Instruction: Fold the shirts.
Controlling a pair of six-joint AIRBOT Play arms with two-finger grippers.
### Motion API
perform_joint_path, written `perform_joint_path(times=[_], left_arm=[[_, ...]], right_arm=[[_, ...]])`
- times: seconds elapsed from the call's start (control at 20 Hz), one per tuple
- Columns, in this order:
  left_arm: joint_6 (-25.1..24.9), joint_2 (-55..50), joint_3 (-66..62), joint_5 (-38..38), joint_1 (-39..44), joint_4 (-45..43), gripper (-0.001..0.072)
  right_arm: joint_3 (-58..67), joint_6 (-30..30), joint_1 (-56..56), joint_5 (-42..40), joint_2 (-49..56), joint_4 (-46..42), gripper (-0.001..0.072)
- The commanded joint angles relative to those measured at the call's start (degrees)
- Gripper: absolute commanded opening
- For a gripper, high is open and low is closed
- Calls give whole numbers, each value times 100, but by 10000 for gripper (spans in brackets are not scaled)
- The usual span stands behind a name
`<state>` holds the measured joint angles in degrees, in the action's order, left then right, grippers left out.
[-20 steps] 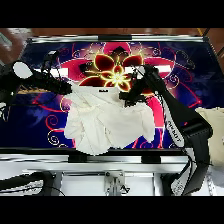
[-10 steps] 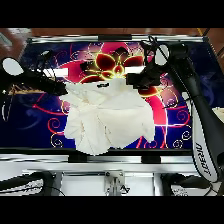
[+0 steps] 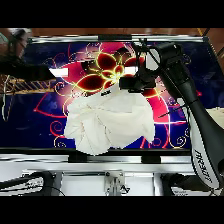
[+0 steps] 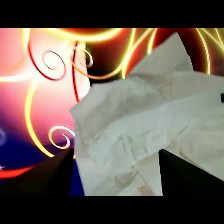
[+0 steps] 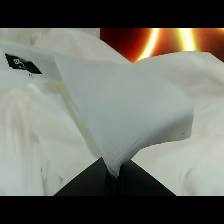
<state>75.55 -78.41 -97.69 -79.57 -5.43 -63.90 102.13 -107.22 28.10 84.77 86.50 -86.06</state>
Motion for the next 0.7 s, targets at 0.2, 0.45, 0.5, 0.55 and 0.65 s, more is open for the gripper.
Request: perform_joint_path(times=[0.2,0.45,0.5,0.55,0.65], left_arm=[[-868,-92,-1086,-999,-1705,-2260,389],[-710,-61,-175,-940,-2236,-2612,369],[-916,48,146,-855,-2240,-2583,306],[-999,247,568,-557,-2227,-2524,280],[-997,758,1478,328,-2218,-2739,280]], right_arm=[[0,334,22,-13,-2,-11,85],[0,474,22,-175,2,-271,86],[0,496,20,-236,2,-323,86],[0,509,17,-332,4,-345,86],[0,511,17,-466,42,-369,86]])
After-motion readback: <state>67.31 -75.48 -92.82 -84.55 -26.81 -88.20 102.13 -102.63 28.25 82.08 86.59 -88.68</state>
